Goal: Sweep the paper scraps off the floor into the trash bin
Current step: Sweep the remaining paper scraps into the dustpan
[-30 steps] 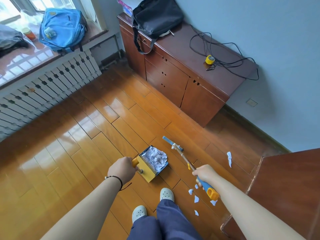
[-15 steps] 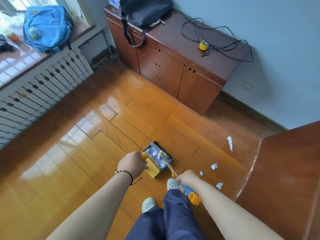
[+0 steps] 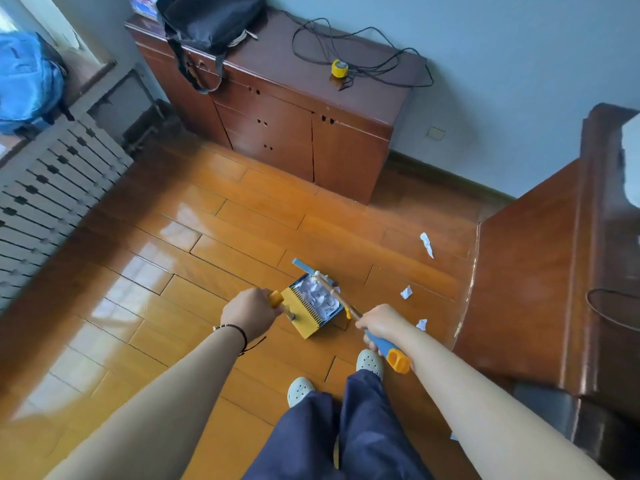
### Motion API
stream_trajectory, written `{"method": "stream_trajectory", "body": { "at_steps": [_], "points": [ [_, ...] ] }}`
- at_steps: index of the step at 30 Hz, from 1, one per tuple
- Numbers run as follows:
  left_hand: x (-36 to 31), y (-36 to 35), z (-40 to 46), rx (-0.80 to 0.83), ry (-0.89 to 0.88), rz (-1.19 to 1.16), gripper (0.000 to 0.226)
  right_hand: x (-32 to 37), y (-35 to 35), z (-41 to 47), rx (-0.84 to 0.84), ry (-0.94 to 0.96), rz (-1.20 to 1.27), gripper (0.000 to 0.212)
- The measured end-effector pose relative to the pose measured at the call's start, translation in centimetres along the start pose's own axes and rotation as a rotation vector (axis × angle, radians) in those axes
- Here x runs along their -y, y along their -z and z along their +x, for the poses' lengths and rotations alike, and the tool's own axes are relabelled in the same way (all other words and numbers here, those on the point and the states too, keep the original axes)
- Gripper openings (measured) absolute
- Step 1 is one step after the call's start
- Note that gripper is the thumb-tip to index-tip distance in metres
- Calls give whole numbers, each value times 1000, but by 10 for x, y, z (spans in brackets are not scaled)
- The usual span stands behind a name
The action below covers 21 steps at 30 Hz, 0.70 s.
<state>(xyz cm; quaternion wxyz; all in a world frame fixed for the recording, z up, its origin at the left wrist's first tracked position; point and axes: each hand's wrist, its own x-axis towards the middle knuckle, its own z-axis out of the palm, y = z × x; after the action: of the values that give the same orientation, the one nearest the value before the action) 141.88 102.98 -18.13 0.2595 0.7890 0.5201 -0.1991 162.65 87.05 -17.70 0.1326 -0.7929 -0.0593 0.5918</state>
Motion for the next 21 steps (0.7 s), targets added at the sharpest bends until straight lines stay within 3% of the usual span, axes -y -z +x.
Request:
{"method": "stream_trajectory", "body": {
  "at_steps": [12,21],
  "points": [
    [-95,-17,-11,52,-160,131,25,-65,67,5,-70,-60,83,19],
    [-162,-41,-9,76,-154,194,30,-116,142,20,-186,-29,224,17]
  ]
}}
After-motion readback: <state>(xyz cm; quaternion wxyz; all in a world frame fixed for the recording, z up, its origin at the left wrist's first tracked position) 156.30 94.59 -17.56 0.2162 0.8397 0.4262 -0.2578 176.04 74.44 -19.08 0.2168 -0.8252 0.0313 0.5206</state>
